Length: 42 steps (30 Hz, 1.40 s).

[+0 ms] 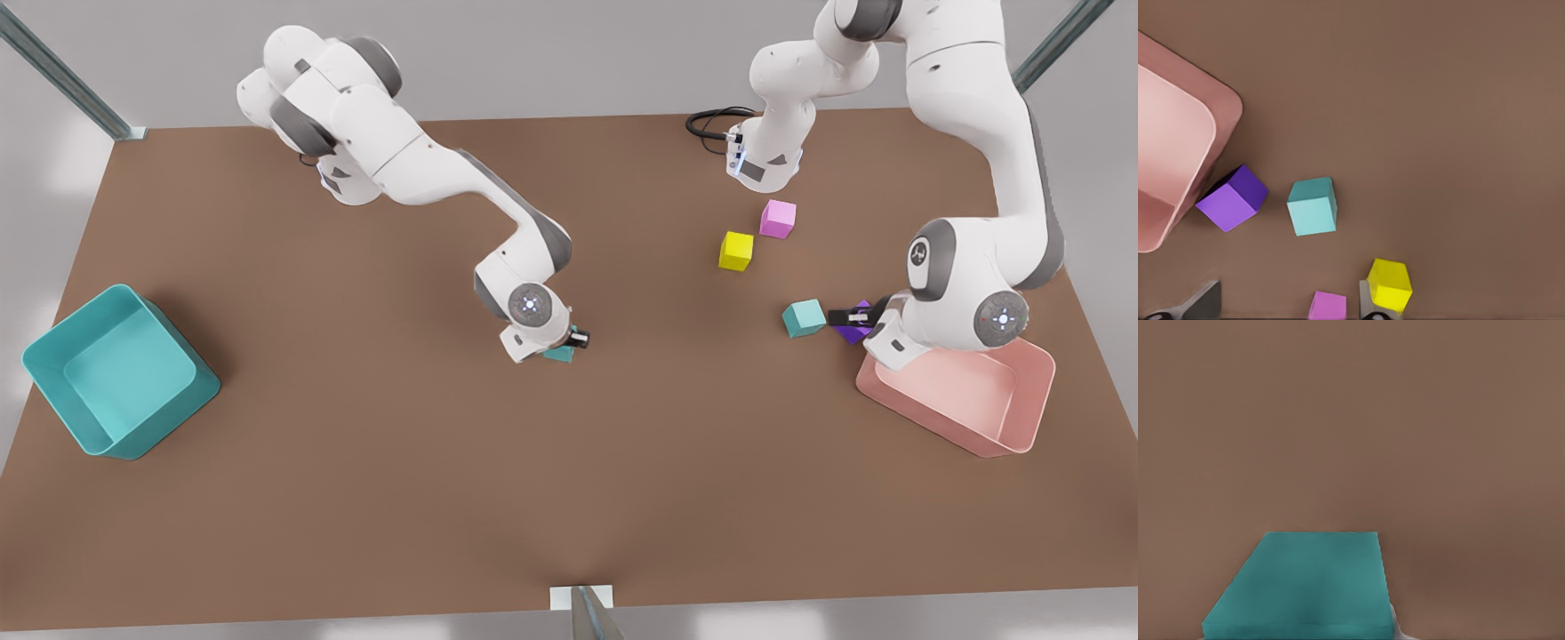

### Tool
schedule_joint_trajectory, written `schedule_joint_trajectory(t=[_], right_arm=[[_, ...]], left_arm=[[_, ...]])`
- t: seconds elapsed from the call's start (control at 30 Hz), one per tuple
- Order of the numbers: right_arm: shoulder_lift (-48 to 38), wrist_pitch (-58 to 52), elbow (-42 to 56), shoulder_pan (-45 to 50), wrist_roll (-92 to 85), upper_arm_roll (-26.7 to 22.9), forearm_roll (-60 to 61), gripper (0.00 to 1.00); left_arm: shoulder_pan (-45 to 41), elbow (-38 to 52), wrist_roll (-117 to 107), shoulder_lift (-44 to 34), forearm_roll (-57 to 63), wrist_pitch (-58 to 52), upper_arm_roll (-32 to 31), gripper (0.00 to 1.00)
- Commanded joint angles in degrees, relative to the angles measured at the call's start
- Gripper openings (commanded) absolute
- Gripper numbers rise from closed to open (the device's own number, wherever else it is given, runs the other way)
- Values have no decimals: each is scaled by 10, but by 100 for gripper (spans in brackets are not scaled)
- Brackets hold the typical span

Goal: Stack the two blue cubes on top of each other

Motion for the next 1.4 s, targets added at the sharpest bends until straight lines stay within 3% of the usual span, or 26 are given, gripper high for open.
schedule_joint_trajectory(t=[0.0, 0.07, 0.1, 0.13, 0.5, 0.63, 0.73, 0.87, 0.9, 0.93, 1.07, 1.13, 1.2, 1.27, 1.37], right_arm=[[18, 69, 4, 4, 337, 0, -3, 58], [26, 78, 5, 4, 336, 0, -2, 61], [26, 78, 5, 4, 333, 0, -3, 86], [26, 78, 5, 2, 329, 0, -2, 100], [-41, 20, 7, -27, 235, -1, 0, 100], [-71, -223, 9, -194, -183, -3, -1, 100], [-116, -270, 12, -333, -600, -10, -194, 100], [-260, -365, 10, -359, -672, -3, -186, 100], [-291, -392, 10, -351, -661, -2, -186, 100], [-299, -399, 10, -351, -661, 0, -185, 100], [-297, -399, 7, -352, -662, -1, -166, 100], [-296, -400, 5, -352, -662, 0, -166, 100], [-295, -400, 5, -352, -662, -1, -166, 100], [-295, -400, 5, -352, -663, -1, -166, 100], [-295, -399, 5, -354, -664, -1, -166, 100]], left_arm=[[0, -129, 27, -32, 18, 250, 12, 100], [-11, -166, 26, -23, 18, 328, 14, 100], [-11, -175, 26, -19, 18, 352, 14, 100], [-9, -196, 26, -14, 17, 398, 14, 100], [-11, -277, 2, 15, 13, 460, 26, 100], [-12, -292, 2, 15, 13, 460, 26, 100], [-12, -296, 2, 32, 13, 466, 27, 100], [-14, -303, 2, 53, 13, 480, 27, 100], [-14, -303, 2, 53, 13, 480, 27, 98], [-14, -303, -4, 52, 13, 480, 27, 68], [-29, -302, -26, 37, 13, 470, 27, 67], [-43, -253, -38, 20, 14, 381, 13, 67], [-43, -148, -166, 26, 17, 286, -82, 67], [-45, -84, -318, 57, 18, 262, -196, 67], [-205, 61, -594, 180, 47, 258, -220, 68]])
